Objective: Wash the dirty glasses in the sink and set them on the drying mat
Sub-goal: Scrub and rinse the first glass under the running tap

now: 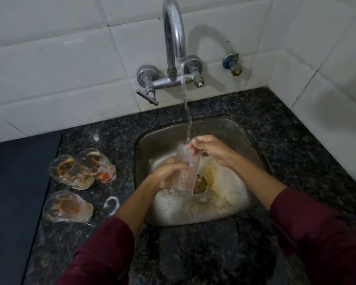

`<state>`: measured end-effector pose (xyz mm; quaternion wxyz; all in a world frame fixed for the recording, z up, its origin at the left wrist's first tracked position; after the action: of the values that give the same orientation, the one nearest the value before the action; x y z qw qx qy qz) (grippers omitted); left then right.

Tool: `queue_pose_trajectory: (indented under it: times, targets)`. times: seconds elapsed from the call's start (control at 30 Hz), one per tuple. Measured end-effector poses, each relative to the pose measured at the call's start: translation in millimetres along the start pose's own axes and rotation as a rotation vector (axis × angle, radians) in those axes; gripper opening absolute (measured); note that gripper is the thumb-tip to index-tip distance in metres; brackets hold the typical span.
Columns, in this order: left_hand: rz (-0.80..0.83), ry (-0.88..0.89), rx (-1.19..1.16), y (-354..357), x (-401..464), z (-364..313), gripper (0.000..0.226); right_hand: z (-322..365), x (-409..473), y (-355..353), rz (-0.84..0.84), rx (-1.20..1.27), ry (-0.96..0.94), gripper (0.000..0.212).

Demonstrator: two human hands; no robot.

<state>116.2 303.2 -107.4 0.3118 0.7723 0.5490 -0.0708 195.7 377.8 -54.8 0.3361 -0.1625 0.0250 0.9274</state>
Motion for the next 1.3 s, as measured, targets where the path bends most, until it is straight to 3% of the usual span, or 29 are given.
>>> queue_pose_trajectory:
  times: [0.13,0.3,0.5,0.57,0.63,0.7,0.77,0.83,0.93,1.0,1.07,1.1,1.17,1.23,1.3]
  targets:
    - [-0.109,0.187,0.356,-11.4,0.3,-35.3,0.062,52.6,-6.7,7.9,0.059,-0.308,-0.214,0.019]
    - [-0.173,0.318,0.476,-15.9,-1.0,-77.2,0.06,82.4,-12.0,8.3,-0.117,-0.779,-0.233,0.026]
    - [-0.682,0.273,1.149,1.5,-11.4,-104.3,0.075,75.9,4.2,-10.1,-0.251,-0.57,0.093,0.029]
    - [-0.577,0.285,1.144,1.0,-6.3,-104.3,0.079,76.5,0.2,-11.7,-0.263,-0.507,0.052,0.026]
    - [-0.288,0.257,0.839,-10.5,-1.1,-103.1,0.082,79.6,-6.7,-13.8,-0.26,-0.46,-0.116,0.025]
    - [-0.025,0.179,0.508,-13.2,-0.4,-91.2,0.067,76.2,-11.3,-5.0,-0.135,-0.353,-0.256,0.027]
    - [0.074,0.129,0.403,-6.7,0.6,-81.6,0.048,74.4,-10.9,3.5,-0.057,-0.323,-0.28,0.029]
    - [-0.022,0.147,0.492,-8.8,2.2,-82.1,0.048,71.3,-5.6,3.2,-0.061,-0.305,-0.25,0.031]
    - [-0.353,0.09,0.99,-10.2,-4.6,-94.7,0.067,63.0,3.8,-2.4,-0.153,-0.295,-0.122,0.03]
    - [-0.582,0.079,1.287,4.4,-15.5,-103.4,0.065,61.5,5.6,-4.7,-0.225,-0.279,-0.015,0.028]
    - [-0.672,0.14,1.416,17.2,-20.4,-109.6,0.069,65.9,4.1,-7.7,-0.288,-0.295,0.013,0.028]
    - [-0.647,0.165,1.403,15.9,-20.1,-112.0,0.073,70.5,1.4,-9.2,-0.306,-0.335,-0.016,0.029]
    - [-0.428,0.206,1.167,8.0,-18.1,-118.6,0.07,77.6,-4.6,-10.6,-0.279,-0.346,-0.141,0.029]
    - [-0.1,0.179,0.748,5.0,-15.7,-112.6,0.042,80.0,-10.7,-3.4,-0.142,-0.259,-0.266,0.029]
    - [0.064,0.153,0.572,5.7,-11.2,-103.3,0.032,78.2,-11.3,6.9,-0.016,-0.219,-0.283,0.03]
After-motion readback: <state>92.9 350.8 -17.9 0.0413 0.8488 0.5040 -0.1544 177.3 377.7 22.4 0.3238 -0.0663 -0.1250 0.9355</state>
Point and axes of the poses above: each hand's wrist, its own x-axis towards the middle knuckle, its own y-axis out of the palm, z = x × y, the point moved 10 cm from there along x, towards the middle knuckle, and after that the axes turned 11 degrees about z, right-handed, at the moved point
